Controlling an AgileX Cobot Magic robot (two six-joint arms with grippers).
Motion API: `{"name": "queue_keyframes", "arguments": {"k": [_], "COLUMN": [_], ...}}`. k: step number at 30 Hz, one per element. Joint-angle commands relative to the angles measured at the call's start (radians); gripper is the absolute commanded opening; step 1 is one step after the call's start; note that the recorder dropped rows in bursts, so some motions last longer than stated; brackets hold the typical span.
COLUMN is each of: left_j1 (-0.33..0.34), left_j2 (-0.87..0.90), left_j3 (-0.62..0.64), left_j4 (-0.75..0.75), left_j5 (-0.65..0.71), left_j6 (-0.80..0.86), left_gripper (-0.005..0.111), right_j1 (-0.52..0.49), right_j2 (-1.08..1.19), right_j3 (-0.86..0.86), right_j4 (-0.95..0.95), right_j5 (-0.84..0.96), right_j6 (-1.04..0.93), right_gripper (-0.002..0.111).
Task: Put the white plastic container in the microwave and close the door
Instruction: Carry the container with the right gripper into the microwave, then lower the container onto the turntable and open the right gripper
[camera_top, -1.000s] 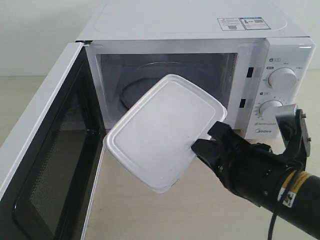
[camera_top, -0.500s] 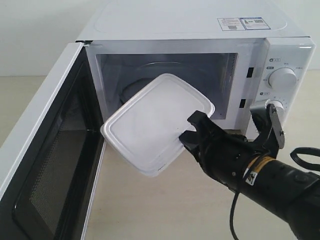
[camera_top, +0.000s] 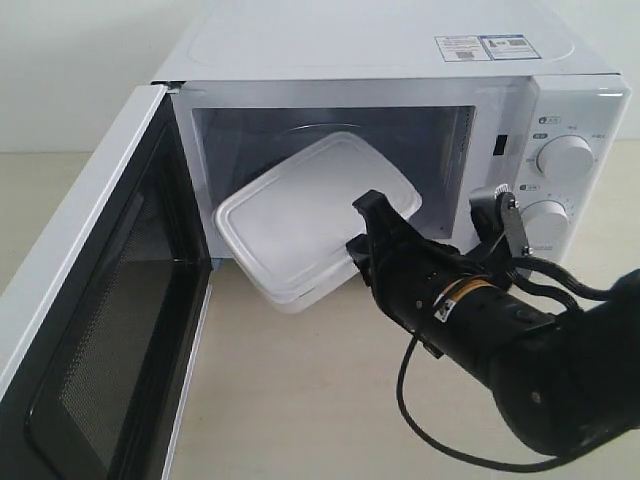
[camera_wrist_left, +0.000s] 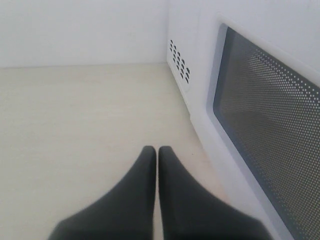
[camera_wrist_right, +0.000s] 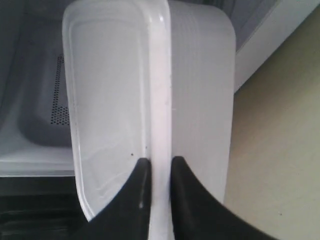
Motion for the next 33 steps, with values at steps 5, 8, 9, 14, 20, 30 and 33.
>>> {"name": "queue_keyframes", "arguments": {"k": [5, 8, 9, 14, 20, 30, 33], "left_j1": [-0.006, -0.006, -0.006, -0.006, -0.006, -0.006, -0.006], "left_j2": [-0.003, -0.003, -0.003, -0.003, -0.003, -0.003, -0.003], "left_j3": [0.003, 0.003, 0.003, 0.003, 0.003, 0.003, 0.003], "left_j4": [0.001, 0.001, 0.001, 0.001, 0.001, 0.001, 0.001], "left_j5": [-0.007, -0.007, -0.007, -0.007, -0.007, -0.007, -0.007], "left_j6": [0.0, 0.0, 0.0, 0.0, 0.0, 0.0, 0.0], "left_gripper": [0.004, 0.004, 0.004, 0.004, 0.004, 0.004, 0.004], "right_j1": [-0.001, -0.021, -0.021, -0.041, -0.054, -0.057, -0.059], "right_j2": [0.034, 0.034, 0.034, 0.034, 0.053, 0.177, 0.194], "right_j3": [-0.084, -0.136, -0.149, -0.222, -0.268, -0.348, -0.367], "right_j4": [0.14, 0.197, 0.199, 0.215, 0.22, 0.217, 0.21], "right_j5": [-0.064, -0.018, -0.018, 0.02, 0.065, 0.029, 0.019], "right_j6": [-0.008, -0.013, -0.016, -0.032, -0.068, -0.038, -0.037], "right_gripper": [0.0, 0.0, 0.0, 0.0, 0.0, 0.0, 0.0]}}
